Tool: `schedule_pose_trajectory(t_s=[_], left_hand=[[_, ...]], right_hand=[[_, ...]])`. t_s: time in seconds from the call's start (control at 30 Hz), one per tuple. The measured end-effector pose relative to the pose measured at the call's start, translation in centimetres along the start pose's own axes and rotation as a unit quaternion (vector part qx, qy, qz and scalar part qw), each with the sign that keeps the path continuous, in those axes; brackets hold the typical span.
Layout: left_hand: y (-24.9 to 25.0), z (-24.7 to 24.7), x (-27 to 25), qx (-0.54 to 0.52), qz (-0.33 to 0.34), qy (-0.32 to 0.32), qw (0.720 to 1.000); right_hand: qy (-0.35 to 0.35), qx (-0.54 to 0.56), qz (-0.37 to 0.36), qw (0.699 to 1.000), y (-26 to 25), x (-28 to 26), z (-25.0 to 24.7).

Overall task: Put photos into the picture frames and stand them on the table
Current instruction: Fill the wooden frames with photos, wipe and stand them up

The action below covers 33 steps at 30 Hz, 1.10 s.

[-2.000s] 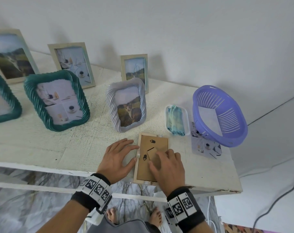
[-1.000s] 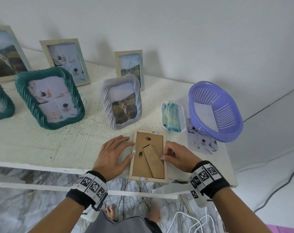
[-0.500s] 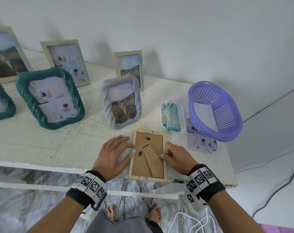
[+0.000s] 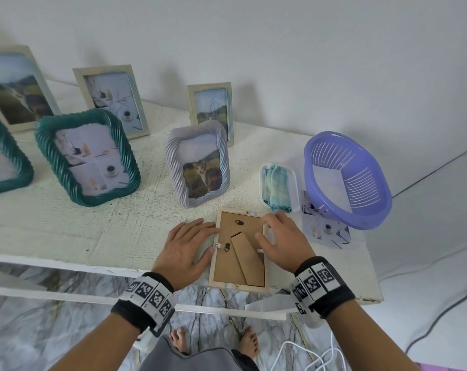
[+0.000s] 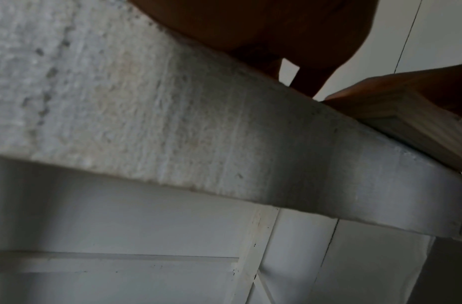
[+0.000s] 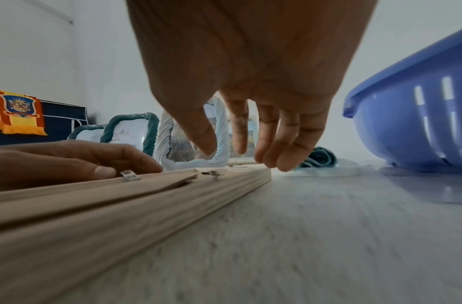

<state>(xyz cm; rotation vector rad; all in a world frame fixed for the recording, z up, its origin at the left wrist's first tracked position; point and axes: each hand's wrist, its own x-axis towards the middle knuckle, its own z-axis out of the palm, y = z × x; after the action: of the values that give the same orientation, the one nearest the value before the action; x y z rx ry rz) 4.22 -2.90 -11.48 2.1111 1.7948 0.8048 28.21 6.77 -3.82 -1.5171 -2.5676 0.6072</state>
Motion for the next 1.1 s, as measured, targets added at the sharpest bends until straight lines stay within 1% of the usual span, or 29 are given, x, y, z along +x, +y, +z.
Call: schedule_pose_trajectory(t_s=[0.07, 0.23, 0.47, 0.67, 0.77, 0.9, 0.93, 1.03, 1.1], left_hand=[[-0.1, 0.0, 0.0, -0.002, 0.000, 0.003, 1.000], [-0.2, 0.0, 0.1, -0.003, -0.004, 0.008, 1.000], [-0.2, 0.0, 0.3, -0.001, -0.002, 0.014, 1.000], [-0.3, 0.2, 0.2, 0.001, 0.004, 0.021, 1.000], [-0.3, 0.2, 0.3, 0.003, 0.005, 0.023, 1.000], [-0.4, 0.3, 0.3, 0.006, 0.006, 0.022, 1.000], [-0.4, 0.3, 0.2, 0.005, 0.006, 0.022, 1.000], [-0.4, 0.2, 0.2, 0.005, 0.004, 0.024, 1.000], [-0.3, 0.2, 0.3, 0.004, 0.003, 0.024, 1.000]], right_hand=[[0.013, 0.003, -0.006, 1.000, -0.6, 1.1, 0.1], [-0.027, -0.030, 0.025, 0.999, -1.3, 2.7, 0.6], [-0.040, 0.003, 0.037, 0.999, -1.3, 2.4, 0.4], [-0.048, -0.007, 0.026, 0.998, -1.3, 1.8, 0.5], [-0.052, 0.022, 0.034, 0.998, -1.2, 1.3, 0.9], [-0.038, 0.092, 0.048, 0.994, -1.0, 0.9, 0.9], [-0.043, 0.098, 0.047, 0.993, -1.0, 0.9, 0.9], [-0.071, 0.070, 0.035, 0.994, -1.4, 0.7, 0.9], [-0.056, 0.102, 0.042, 0.992, -1.5, 0.3, 0.7]])
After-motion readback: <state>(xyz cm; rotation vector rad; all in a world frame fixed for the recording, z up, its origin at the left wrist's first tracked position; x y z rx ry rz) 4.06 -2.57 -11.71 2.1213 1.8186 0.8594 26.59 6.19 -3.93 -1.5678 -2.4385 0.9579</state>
